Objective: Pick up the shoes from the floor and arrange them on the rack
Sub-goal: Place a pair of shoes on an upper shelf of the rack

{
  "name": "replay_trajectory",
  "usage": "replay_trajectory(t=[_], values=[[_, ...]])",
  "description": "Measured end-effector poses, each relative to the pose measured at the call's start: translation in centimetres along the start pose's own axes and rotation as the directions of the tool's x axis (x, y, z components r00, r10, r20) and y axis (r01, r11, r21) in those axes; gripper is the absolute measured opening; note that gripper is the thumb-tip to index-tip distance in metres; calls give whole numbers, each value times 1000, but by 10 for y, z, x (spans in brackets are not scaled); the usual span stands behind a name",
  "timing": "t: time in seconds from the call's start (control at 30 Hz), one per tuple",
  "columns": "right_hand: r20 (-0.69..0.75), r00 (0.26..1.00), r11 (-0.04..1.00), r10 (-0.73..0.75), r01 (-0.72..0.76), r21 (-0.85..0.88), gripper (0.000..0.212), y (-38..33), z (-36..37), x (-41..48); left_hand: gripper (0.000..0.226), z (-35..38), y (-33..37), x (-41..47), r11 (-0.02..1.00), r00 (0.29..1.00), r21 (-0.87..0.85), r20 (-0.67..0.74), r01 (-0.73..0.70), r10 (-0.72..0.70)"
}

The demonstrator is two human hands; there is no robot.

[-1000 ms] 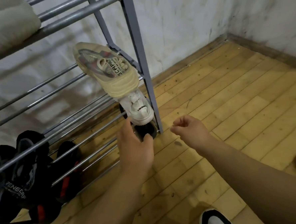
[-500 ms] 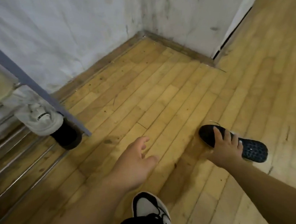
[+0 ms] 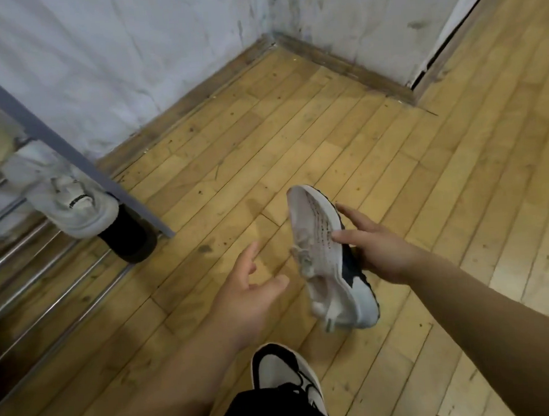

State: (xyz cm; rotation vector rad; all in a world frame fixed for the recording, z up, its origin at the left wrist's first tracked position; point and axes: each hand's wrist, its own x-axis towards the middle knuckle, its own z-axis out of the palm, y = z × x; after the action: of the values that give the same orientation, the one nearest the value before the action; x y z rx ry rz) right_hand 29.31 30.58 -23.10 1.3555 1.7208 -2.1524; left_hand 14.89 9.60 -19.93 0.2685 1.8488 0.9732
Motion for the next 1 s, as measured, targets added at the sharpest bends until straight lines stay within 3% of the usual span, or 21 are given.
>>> replay_trajectory(t=[0.07, 0.17, 0.23, 0.43, 0.57, 0.7, 0.87, 1.0], values=[[74, 996, 980, -43, 28, 196, 60, -10, 48, -1, 74, -4, -3, -4, 987, 997, -156, 53, -41, 50], [-58, 997, 995, -58, 63, 82, 62, -14, 108, 0, 62, -18, -15, -8, 975, 994, -207, -87, -79, 61], [-30, 997, 997, -71, 72, 37, 62, -12, 135, -3, 55, -31, -23, -12, 961, 983, -274, -184, -32, -19], [158, 987, 997, -6, 17, -70, 50, -17, 168, -24, 52, -76, -35, -57, 989, 930, -97, -362, -109, 67], [297, 955, 982, 11, 46, -183, 42, -33, 193, -41, 45, -103, -40, -81, 973, 895, -220, -445, -66, -40], [404, 914, 971, 31, 68, -230, 47, -55, 221, -55, 38, -127, -46, -110, 960, 827, -271, -553, -68, -97], [530, 847, 958, -36, 180, -222, 49, -84, 251, -70, 32, -146, -43, -149, 935, 740, -283, -672, -216, -32], [549, 826, 948, -129, 264, -176, 46, -102, 277, -65, 40, -164, -42, -152, 923, 655, -225, -754, -314, 39]])
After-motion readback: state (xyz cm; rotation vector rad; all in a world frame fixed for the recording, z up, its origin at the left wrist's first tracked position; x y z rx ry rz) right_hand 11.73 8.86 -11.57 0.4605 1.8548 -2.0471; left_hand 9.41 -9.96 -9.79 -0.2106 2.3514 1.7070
